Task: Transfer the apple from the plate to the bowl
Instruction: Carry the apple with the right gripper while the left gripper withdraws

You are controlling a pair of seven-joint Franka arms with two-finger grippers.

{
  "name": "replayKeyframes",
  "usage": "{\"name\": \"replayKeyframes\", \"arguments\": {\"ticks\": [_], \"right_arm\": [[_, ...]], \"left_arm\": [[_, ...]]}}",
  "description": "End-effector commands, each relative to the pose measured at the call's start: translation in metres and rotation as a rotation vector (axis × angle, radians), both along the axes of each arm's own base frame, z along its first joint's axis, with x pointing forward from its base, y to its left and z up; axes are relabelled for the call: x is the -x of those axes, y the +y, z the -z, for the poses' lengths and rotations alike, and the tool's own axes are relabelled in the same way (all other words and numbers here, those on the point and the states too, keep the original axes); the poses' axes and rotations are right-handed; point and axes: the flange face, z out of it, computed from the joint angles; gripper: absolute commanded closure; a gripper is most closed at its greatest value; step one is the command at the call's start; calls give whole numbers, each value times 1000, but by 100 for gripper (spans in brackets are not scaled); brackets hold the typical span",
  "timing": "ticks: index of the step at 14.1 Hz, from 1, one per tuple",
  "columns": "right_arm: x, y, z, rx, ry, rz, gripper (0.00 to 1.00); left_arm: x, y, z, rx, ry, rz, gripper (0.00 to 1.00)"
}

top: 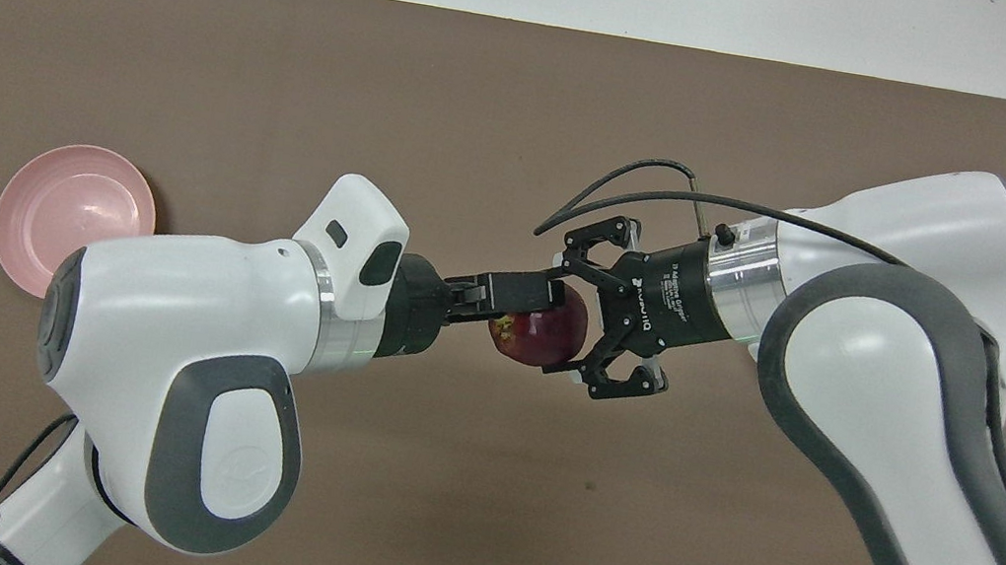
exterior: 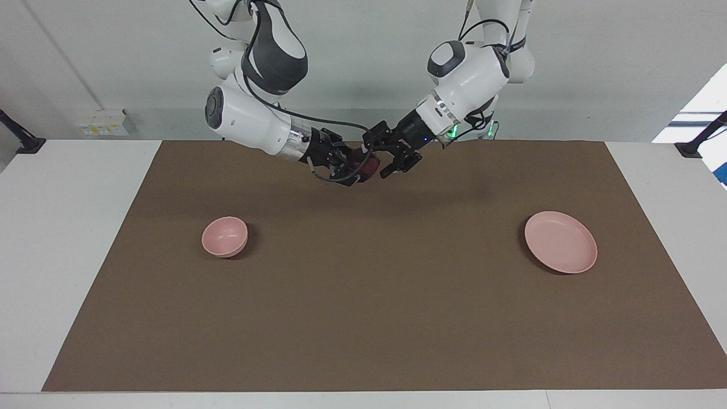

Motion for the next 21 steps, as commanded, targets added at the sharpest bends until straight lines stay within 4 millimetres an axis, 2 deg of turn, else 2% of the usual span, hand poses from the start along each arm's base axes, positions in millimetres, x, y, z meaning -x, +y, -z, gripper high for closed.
{"name": "replayKeyframes", "arguments": {"ticks": [1,3,5,10,12,15,18,20,21], "right_arm": [[4,-12,-11,-19,4,-6,100],[3,-37,-16,-37,-1,-35,100],[6,-59,-12,-39,9,-88,100],[12,-77,-12,50,-10,-160,100],[17,-83,-5,110,-42,-251,100],[19,-103,11,265,-168,-435,100],[14,-132,45,377,-341,-589,100],[3,-153,61,477,-404,-707,100],[0,-161,60,518,-425,-761,100]], "left_arm": [[-4,13,7,-85,35,67,0],[-6,26,13,-164,65,133,0],[-12,41,17,-192,82,143,0],[-16,61,23,-285,103,183,0],[-16,66,26,-320,109,200,0],[-23,93,32,-536,69,269,0],[-41,123,19,-692,20,287,0],[-56,153,-4,-738,9,271,0],[-62,163,-20,-744,1,279,0]]}}
